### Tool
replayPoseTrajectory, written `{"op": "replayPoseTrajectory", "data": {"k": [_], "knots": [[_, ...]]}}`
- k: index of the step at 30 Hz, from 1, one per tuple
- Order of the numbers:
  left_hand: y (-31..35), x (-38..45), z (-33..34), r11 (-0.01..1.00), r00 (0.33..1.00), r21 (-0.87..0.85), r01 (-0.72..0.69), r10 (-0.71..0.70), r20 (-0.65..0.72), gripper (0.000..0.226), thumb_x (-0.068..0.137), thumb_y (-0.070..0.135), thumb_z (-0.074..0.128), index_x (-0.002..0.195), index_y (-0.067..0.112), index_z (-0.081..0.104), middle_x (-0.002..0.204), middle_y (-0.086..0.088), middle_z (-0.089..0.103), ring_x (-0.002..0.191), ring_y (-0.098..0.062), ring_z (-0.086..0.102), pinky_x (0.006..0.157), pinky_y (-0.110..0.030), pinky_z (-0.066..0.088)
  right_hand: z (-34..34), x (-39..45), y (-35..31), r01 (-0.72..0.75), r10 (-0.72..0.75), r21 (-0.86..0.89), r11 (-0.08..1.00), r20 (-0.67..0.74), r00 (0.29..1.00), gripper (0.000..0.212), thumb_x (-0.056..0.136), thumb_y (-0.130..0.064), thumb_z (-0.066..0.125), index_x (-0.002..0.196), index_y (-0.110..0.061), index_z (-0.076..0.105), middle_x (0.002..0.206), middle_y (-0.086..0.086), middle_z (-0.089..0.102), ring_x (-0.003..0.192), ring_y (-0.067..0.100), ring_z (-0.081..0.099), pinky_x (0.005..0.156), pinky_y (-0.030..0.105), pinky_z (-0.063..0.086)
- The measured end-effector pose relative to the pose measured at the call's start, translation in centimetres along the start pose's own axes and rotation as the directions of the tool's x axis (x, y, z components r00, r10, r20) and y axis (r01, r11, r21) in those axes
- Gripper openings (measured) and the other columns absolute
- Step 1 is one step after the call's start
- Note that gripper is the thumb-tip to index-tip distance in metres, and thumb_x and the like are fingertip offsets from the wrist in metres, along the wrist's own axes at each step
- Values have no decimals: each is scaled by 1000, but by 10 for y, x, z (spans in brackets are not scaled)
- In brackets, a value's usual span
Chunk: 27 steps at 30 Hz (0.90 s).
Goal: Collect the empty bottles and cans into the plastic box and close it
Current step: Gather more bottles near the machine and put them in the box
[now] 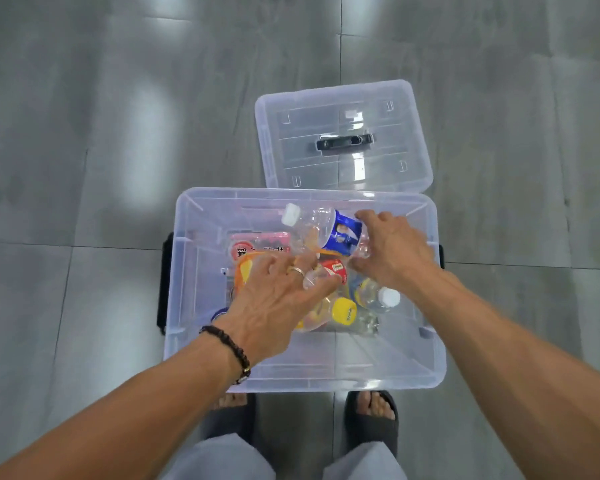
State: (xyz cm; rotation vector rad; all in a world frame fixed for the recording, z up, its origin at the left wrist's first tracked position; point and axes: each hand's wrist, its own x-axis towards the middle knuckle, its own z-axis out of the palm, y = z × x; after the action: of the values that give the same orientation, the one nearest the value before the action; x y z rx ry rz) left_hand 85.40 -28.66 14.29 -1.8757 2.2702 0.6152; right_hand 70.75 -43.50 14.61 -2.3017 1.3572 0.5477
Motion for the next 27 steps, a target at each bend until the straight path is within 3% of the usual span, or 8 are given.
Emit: {"op": "replayPoseTrajectory", "data": {"k": [5, 11, 15, 21, 25, 27], "knots": [[13, 28, 33, 998, 995, 16, 53, -54, 79, 96, 57, 9, 71, 138, 30, 24, 140, -7, 42, 118, -33, 46, 94, -51, 37, 18, 27, 13, 92, -97, -122, 988, -34, 995, 35, 86, -16, 56, 121, -18, 53, 115, 8, 59, 105, 30, 52, 84, 42, 44], [22, 14, 14, 977, 983, -123, 176, -169, 64, 73, 60, 25, 67, 128, 18, 43, 126, -8, 55, 114, -32, 52, 93, -52, 42, -6, 15, 13, 174, -174, 28, 984, -10, 985, 45, 87, -27, 58, 130, -17, 46, 121, 9, 56, 113, 32, 49, 89, 40, 41], [27, -27, -37, 933, 961, -231, 276, -273, 45, 50, 75, 27, 58, 124, 20, 48, 111, -3, 60, 100, -26, 54, 80, -39, 48, -53, -11, -8, 290, -290, 94, 952, -10, 957, 51, 85, -33, 59, 132, -18, 44, 121, 8, 54, 114, 32, 49, 90, 42, 44], [41, -110, -135, 751, 848, -449, 484, -530, 27, 44, 85, 41, 58, 126, 29, 47, 119, 8, 57, 105, -14, 52, 85, -27, 45, -145, -67, -68, 500, -502, 81, 862, 13, 865, 64, 86, -41, 61, 141, -21, 35, 134, 6, 49, 122, 28, 46, 98, 39, 40], [58, -172, -182, 614, 745, -542, 574, -666, 34, 53, 82, 50, 55, 131, 32, 44, 125, 11, 54, 111, -11, 52, 91, -28, 44, -201, -111, -123, 636, -639, 67, 769, 27, 769, 65, 86, -38, 61, 142, -21, 33, 135, 6, 47, 123, 27, 46, 98, 37, 39], [68, -206, -200, 558, 697, -567, 606, -716, 41, 64, 73, 63, 42, 131, 35, 43, 126, 14, 53, 113, -10, 52, 93, -30, 44, -227, -134, -155, 708, -709, 37, 705, 32, 705, 65, 86, -38, 61, 143, -20, 33, 136, 7, 47, 123, 28, 46, 98, 37, 39]]}}
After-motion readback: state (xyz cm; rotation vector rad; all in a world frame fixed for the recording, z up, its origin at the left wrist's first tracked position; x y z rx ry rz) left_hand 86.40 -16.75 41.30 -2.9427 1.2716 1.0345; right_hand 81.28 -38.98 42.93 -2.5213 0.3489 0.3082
